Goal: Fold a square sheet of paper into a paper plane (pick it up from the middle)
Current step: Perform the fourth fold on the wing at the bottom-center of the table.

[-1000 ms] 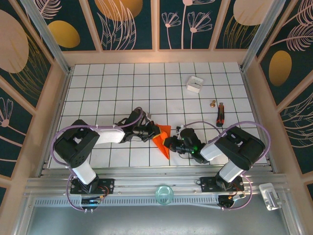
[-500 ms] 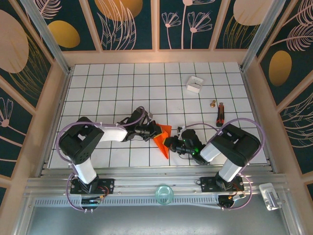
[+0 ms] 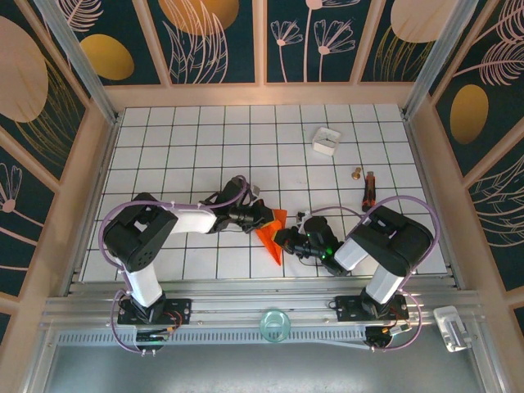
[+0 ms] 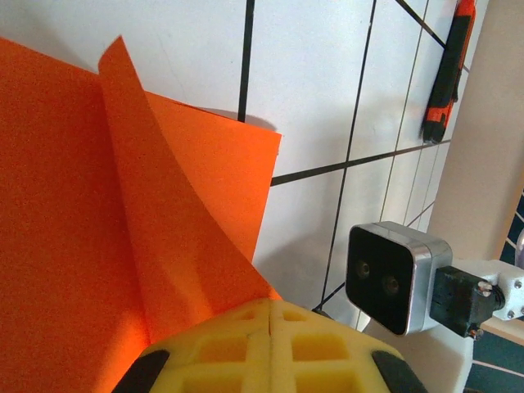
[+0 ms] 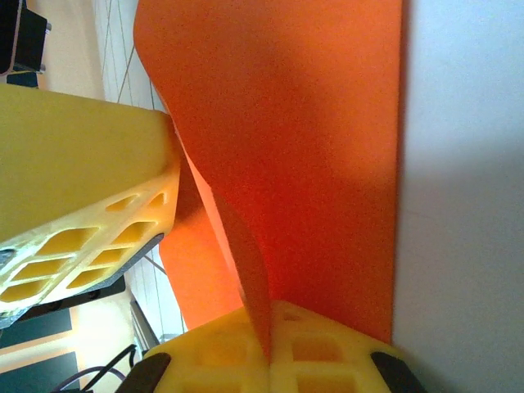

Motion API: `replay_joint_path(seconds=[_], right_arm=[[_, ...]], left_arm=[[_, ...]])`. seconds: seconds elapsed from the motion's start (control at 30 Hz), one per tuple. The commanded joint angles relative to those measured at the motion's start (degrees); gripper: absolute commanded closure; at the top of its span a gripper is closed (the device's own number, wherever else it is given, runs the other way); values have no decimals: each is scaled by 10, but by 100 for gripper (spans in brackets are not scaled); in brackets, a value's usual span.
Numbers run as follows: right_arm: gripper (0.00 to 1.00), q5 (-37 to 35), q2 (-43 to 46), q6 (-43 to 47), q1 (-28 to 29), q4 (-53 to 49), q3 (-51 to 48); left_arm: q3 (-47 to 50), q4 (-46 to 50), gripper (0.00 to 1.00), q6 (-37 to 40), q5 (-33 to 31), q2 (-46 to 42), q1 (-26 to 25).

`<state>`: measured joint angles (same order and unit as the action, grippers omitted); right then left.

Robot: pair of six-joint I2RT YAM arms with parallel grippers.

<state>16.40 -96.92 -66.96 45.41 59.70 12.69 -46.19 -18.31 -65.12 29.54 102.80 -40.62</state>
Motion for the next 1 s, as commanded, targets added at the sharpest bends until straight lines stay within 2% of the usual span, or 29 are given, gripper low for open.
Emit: replay_joint_path(seconds=[0.0, 0.23, 0.57, 0.97], right_arm=[[100, -23, -25, -4, -4, -131, -21], [100, -22, -30, -5, -5, -134, -18], [100, -20, -33, -4, -5, -138, -15], [100, -21, -30, -1, -5, -150, -11]], left_arm=[[17, 5, 96, 10, 1, -21, 0], [47, -15, 90, -2, -1, -37, 0], [-6, 9, 92, 21, 9, 12, 1], [-22, 18, 93, 34, 14, 42, 1]])
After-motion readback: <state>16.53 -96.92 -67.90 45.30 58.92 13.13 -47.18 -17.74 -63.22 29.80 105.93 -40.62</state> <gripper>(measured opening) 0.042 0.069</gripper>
